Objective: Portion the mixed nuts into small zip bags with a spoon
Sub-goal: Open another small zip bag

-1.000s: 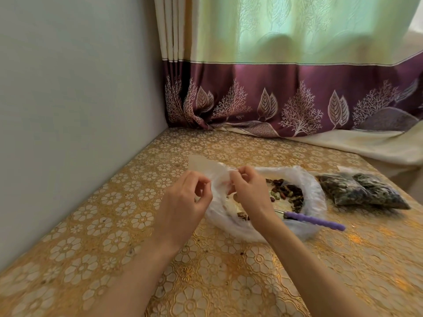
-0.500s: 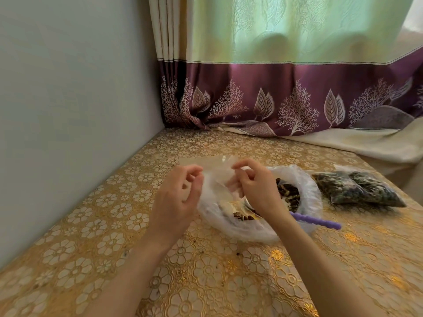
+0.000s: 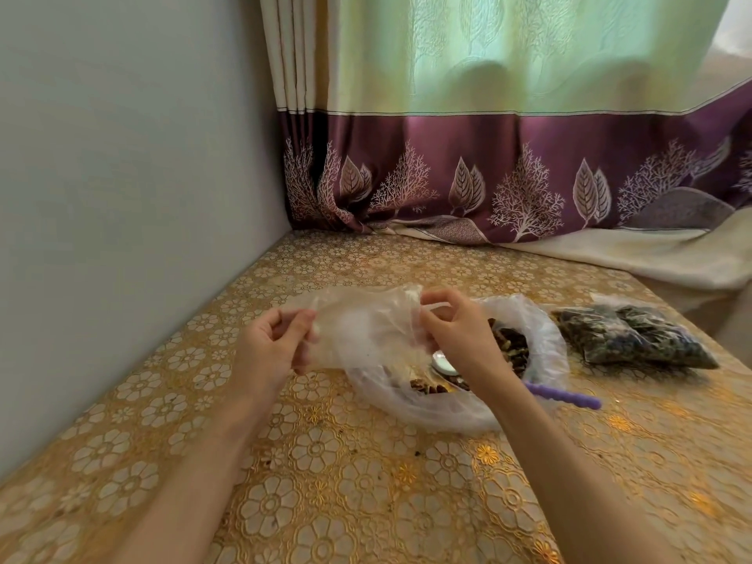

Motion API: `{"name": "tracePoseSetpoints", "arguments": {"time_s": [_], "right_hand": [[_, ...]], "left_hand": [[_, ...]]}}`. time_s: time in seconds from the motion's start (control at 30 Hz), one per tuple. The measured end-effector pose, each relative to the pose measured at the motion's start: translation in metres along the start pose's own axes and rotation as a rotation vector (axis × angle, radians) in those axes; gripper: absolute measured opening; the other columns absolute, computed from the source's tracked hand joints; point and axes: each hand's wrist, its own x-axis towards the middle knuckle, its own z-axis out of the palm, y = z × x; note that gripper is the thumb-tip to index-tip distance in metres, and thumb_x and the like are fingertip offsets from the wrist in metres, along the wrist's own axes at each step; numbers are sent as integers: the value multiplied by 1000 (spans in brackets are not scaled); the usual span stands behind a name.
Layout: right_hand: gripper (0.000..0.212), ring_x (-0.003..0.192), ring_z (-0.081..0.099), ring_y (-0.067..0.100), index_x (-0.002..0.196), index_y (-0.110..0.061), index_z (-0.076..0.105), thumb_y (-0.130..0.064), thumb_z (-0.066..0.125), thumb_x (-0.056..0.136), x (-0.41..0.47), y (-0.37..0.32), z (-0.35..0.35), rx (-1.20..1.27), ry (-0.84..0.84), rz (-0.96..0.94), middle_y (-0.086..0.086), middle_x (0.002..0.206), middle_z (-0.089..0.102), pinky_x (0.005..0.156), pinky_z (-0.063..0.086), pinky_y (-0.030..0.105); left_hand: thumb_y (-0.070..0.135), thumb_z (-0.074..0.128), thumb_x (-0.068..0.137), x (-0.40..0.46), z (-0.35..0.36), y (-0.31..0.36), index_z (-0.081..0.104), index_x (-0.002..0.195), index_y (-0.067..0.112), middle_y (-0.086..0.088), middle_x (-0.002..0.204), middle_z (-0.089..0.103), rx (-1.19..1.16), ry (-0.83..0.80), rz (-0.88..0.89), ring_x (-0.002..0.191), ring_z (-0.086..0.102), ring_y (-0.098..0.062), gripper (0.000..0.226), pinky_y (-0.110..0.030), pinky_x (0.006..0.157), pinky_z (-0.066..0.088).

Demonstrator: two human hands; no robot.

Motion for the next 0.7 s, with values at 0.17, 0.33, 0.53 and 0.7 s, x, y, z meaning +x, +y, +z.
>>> {"name": "tracePoseSetpoints", "arguments": {"time_s": [0.17, 0.33, 0.53, 0.7], "right_hand": [[13, 70, 57, 11, 85, -17, 58, -10, 69, 84, 0, -2, -1, -122, 65, -206, 0, 81, 60, 65, 51, 23], [22, 80, 68, 9, 82, -27, 68, -6, 71, 81, -2, -2, 4, -50, -114, -241, -9, 83, 70, 75, 53, 17], [25, 94, 60, -10, 106, -23, 68, -8, 64, 86, 0, 3, 0, -49, -219, -188, -19, 105, 64, 88, 49, 16], [23, 99, 65, 16, 109, 0, 68, 2, 62, 87, 2, 9, 2, -47, -221, -159, 4, 120, 62, 84, 56, 31]], "left_hand": [[25, 59, 87, -2, 3, -2, 61, 76, 10, 6, 58, 64, 62, 70, 43, 44, 52, -5, 19, -20, 41, 45], [36, 59, 82, -4, 4, -2, 61, 67, 11, 0, 59, 66, 73, 83, 29, 45, 55, -9, 29, -21, 42, 46], [43, 56, 77, -3, 2, -3, 65, 72, 7, -2, 59, 66, 100, 68, 39, 46, 55, -8, 37, -18, 41, 45], [42, 55, 79, -2, 1, -4, 66, 73, 8, -1, 57, 66, 95, 64, 36, 44, 53, -8, 37, -18, 41, 44]]}}
